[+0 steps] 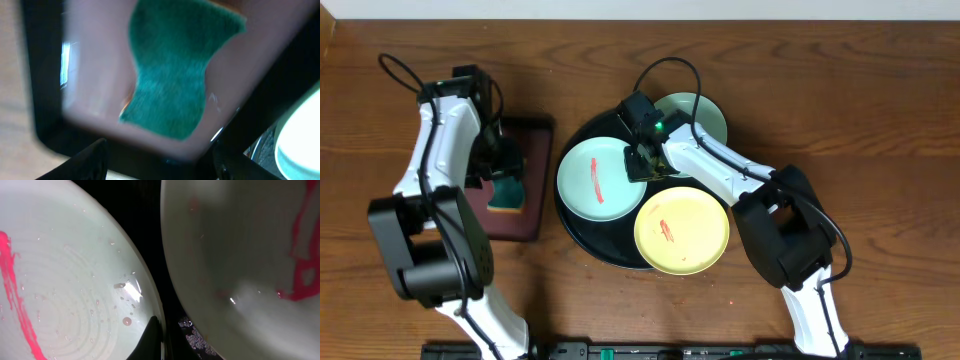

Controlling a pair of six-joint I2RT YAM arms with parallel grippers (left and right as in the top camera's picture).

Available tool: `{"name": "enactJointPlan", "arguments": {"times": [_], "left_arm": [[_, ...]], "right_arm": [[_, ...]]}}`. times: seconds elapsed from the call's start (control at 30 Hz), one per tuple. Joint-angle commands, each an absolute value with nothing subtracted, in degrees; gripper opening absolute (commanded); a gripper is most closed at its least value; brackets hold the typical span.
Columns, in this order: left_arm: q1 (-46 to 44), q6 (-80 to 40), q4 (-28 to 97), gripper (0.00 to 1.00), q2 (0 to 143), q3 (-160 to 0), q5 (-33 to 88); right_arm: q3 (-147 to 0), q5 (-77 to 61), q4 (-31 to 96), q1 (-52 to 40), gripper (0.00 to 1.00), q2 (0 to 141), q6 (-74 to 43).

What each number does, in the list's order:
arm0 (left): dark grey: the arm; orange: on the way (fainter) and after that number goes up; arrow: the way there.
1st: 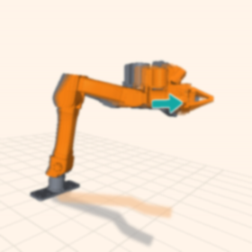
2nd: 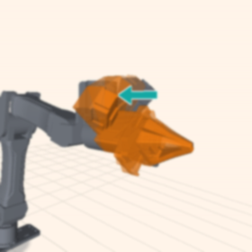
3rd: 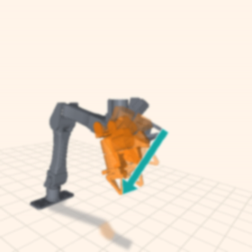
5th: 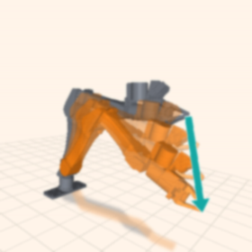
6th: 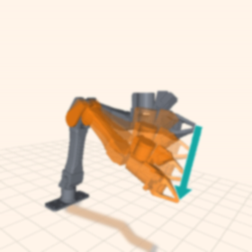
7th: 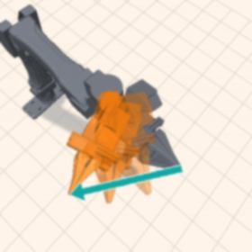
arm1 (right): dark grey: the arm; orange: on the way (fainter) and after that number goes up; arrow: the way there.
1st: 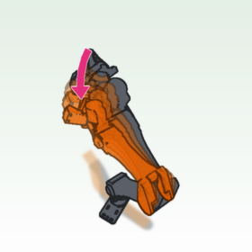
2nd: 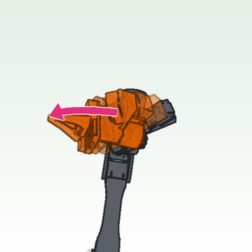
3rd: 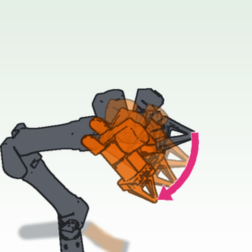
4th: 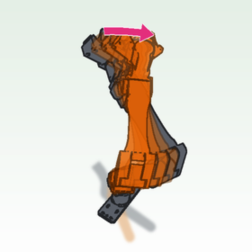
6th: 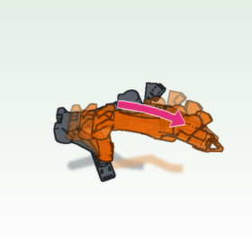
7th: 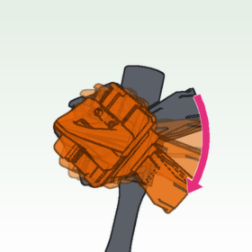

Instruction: Clean dirty plates on tray and stack at the side

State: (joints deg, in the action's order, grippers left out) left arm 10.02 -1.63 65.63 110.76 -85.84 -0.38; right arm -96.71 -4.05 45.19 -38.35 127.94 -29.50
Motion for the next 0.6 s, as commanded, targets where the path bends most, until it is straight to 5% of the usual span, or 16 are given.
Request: {"name": "enactJointPlan", "arguments": {"times": [0.0,0.57], "left_arm": [[11.6,3.8,64.6,0.68,112.9,-85.3,5.7],[12.0,-2.5,53.8,0.42,116.4,-78.7,0.4]], "right_arm": [[-96.8,-3.2,45.4,-39.2,0.01,130.4,-28.2],[-96.8,-3.0,45.2,-39.2,0.01,130.4,-27.5]]}}
